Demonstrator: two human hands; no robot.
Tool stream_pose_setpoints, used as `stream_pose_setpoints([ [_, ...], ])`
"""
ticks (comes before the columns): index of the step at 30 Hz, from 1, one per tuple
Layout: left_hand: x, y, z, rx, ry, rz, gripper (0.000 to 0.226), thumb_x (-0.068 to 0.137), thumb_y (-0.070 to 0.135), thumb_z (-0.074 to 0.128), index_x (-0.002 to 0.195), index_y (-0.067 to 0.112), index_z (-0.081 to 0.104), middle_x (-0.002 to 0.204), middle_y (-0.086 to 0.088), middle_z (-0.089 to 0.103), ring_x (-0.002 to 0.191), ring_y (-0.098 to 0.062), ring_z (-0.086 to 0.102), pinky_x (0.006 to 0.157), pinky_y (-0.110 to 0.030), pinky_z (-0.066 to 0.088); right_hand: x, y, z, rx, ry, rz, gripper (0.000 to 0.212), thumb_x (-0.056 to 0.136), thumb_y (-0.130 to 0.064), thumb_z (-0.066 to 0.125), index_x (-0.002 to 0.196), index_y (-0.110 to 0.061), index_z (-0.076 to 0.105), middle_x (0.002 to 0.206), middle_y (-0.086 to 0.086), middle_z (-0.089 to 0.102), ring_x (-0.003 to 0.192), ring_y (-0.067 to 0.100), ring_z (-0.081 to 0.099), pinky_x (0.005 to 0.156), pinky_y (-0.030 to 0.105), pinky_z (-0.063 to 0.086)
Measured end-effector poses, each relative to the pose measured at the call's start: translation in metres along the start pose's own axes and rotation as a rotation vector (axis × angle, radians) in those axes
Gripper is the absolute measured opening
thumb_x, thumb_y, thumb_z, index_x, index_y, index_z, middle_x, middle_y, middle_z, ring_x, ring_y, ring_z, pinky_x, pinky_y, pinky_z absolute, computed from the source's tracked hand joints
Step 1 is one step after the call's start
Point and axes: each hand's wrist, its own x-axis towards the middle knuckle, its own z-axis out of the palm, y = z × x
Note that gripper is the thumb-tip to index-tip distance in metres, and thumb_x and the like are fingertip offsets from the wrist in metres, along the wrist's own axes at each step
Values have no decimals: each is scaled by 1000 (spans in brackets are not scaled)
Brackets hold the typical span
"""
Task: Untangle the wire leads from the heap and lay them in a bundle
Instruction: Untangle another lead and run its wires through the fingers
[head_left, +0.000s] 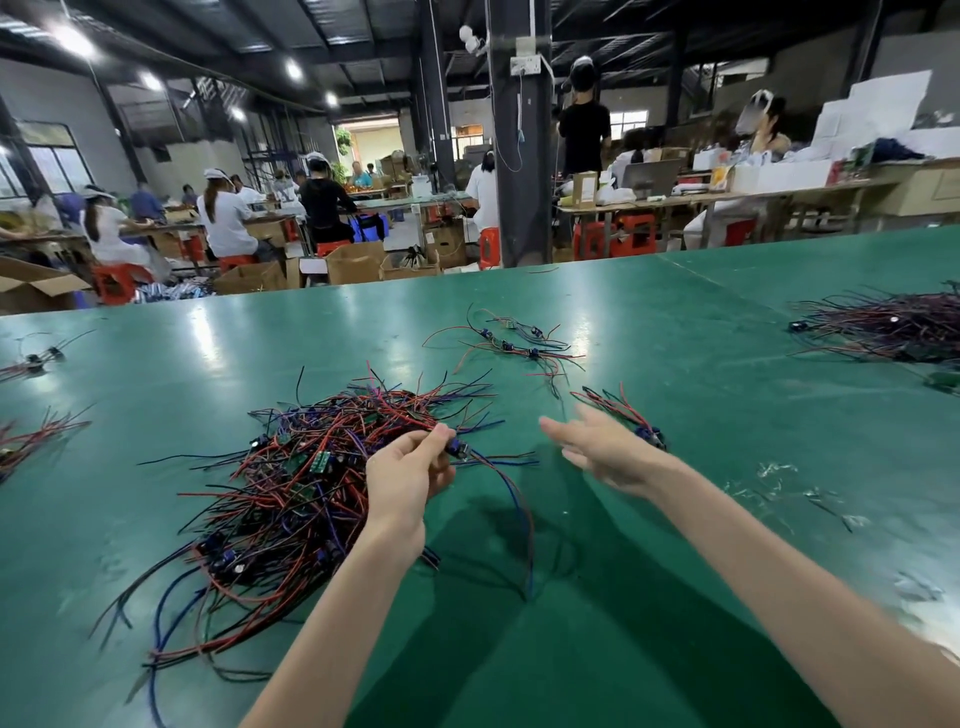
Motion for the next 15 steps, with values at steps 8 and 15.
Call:
stream_pose_setpoints([
  [8, -15, -4, 9, 58, -200, -34, 15, 85, 8, 68, 71, 12, 64, 57, 5, 55, 46, -5, 45, 48, -16, 46, -21, 15, 31, -216, 75, -214, 17, 94, -16, 57, 99, -2, 66, 83, 5, 68, 73, 13, 62, 67, 20, 48],
  [15, -19, -7, 9, 219, -284, 5, 14, 84, 15, 70, 70, 17, 67, 61, 8, 60, 54, -2, 51, 53, -16, 44, -47, 10, 46, 83, -212, -48, 21, 91, -22, 59, 83, -8, 71, 69, 9, 67, 54, 16, 63, 59, 29, 57],
])
